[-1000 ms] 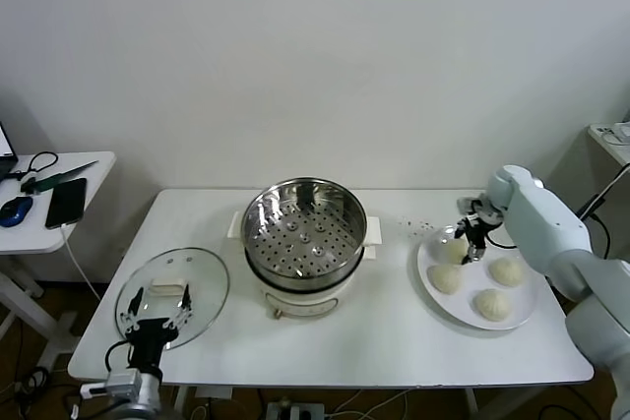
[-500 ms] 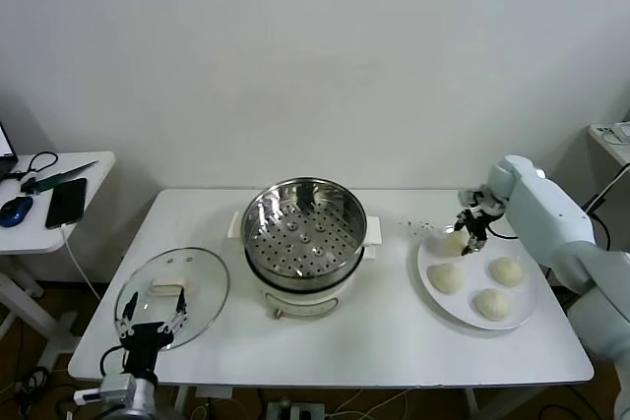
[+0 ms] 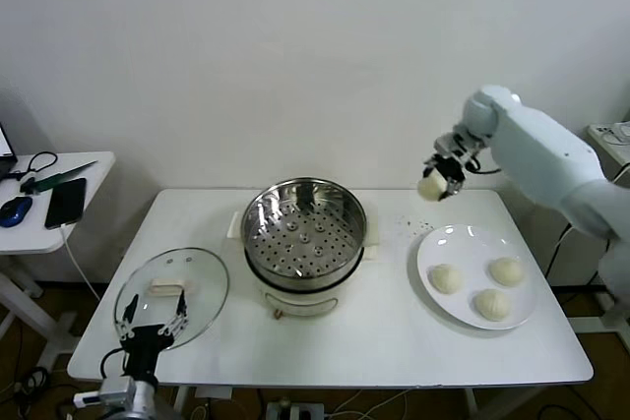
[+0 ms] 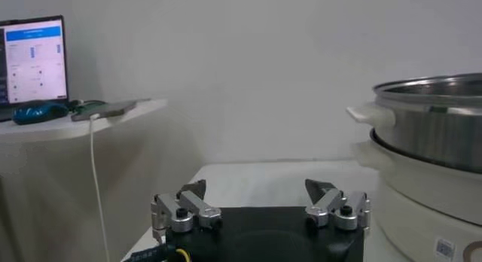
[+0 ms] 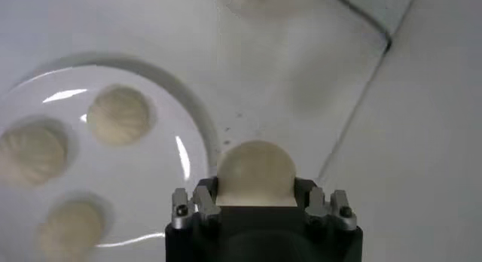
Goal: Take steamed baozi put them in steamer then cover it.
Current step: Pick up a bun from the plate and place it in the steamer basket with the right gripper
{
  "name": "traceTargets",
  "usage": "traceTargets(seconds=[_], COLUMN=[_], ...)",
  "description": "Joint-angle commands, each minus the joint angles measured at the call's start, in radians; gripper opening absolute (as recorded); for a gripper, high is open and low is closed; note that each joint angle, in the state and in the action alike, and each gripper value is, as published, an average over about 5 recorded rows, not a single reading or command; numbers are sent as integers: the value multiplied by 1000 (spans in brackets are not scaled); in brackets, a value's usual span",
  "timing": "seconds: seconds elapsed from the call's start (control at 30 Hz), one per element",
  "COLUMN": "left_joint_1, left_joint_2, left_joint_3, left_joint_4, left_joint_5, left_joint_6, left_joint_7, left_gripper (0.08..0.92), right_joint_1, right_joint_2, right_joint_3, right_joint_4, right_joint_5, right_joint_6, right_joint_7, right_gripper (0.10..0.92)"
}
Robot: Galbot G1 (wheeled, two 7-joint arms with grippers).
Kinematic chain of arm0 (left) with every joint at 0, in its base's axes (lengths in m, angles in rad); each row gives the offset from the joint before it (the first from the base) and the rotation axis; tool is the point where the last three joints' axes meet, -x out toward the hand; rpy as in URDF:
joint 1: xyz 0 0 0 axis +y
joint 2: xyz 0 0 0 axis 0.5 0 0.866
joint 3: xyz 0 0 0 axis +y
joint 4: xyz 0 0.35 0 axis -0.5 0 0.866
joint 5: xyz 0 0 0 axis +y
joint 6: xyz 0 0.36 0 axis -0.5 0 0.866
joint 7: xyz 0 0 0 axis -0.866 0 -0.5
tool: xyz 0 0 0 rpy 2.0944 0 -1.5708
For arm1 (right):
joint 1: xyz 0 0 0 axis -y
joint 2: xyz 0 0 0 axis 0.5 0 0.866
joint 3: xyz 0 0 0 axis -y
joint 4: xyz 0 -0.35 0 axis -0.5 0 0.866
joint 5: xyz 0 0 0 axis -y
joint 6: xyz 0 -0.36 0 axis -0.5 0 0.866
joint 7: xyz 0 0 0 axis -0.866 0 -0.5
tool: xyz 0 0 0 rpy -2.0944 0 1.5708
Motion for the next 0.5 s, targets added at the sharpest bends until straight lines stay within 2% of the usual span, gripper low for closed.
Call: traceTargets(seconds=[0.03, 0.3, 0.5], left_joint_1=[2, 10, 17], left_joint_2=[0, 0, -5], left_joint_3=[1, -1, 2], left_joint_4=[-1, -13, -17], left_joint_5=[-2, -1, -1], left_joint_6=[-1, 0, -2], left_joint_7=[0, 1, 1], left_gripper=[823, 823, 823], right_joint_1=[155, 61, -7], right_joint_2=[102, 240, 335], right_joint_3=[-149, -71, -31], right_joint_4=[147, 231, 202], right_joint_5=[42, -251, -387], right_joint_6=[103, 247, 289], right_joint_7=[-4, 67, 109], right_gripper=[653, 653, 653])
